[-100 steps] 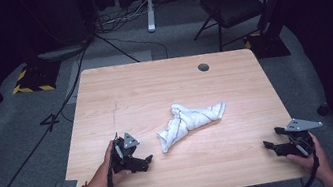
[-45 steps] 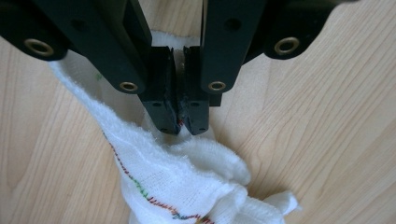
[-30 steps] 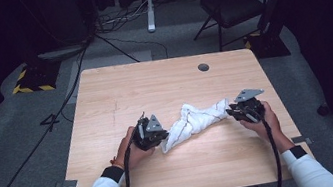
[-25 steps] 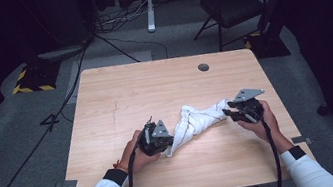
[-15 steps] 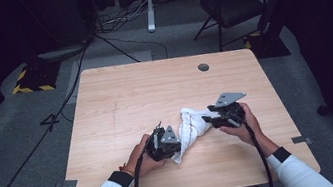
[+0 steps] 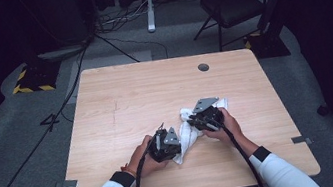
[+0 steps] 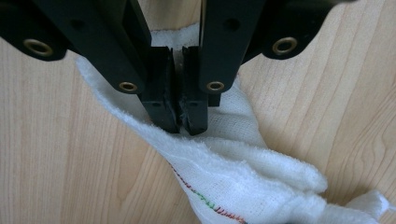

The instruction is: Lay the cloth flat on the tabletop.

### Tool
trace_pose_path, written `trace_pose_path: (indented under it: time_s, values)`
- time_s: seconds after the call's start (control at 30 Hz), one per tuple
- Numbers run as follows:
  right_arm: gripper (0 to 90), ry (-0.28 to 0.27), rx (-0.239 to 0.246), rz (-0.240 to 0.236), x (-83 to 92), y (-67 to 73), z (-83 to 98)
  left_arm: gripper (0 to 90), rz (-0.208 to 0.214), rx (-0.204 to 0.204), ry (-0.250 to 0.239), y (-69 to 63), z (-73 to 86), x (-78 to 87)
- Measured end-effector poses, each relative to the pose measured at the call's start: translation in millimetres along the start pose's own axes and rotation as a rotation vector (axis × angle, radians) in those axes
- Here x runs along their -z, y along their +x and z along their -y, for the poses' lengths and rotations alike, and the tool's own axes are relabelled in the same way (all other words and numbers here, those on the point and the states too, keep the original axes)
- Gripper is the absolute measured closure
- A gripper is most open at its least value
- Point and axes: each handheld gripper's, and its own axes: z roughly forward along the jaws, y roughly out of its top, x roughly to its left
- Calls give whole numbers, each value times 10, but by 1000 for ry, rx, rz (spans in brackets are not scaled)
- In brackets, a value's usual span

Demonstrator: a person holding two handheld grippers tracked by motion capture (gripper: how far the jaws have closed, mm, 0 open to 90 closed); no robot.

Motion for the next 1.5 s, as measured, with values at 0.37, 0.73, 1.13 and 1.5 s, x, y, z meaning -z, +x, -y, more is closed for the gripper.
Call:
trace_pose_path:
  time_s: [0.37, 0.73, 1.13, 1.5]
  values:
    - [828, -131, 13, -28, 608, -42, 66, 849, -95, 41, 4, 83, 20, 78]
    - [829, -87, 18, 4, 1085, -10, 641, 848, -127, 88, 28, 104, 59, 156]
    - [820, 50, -23, 7, 1074, -24, 1164, 783, -95, 48, 49, -188, 148, 245]
    - [529, -28, -134, 87, 1313, -168, 1263, 326, -142, 107, -92, -165, 20, 364]
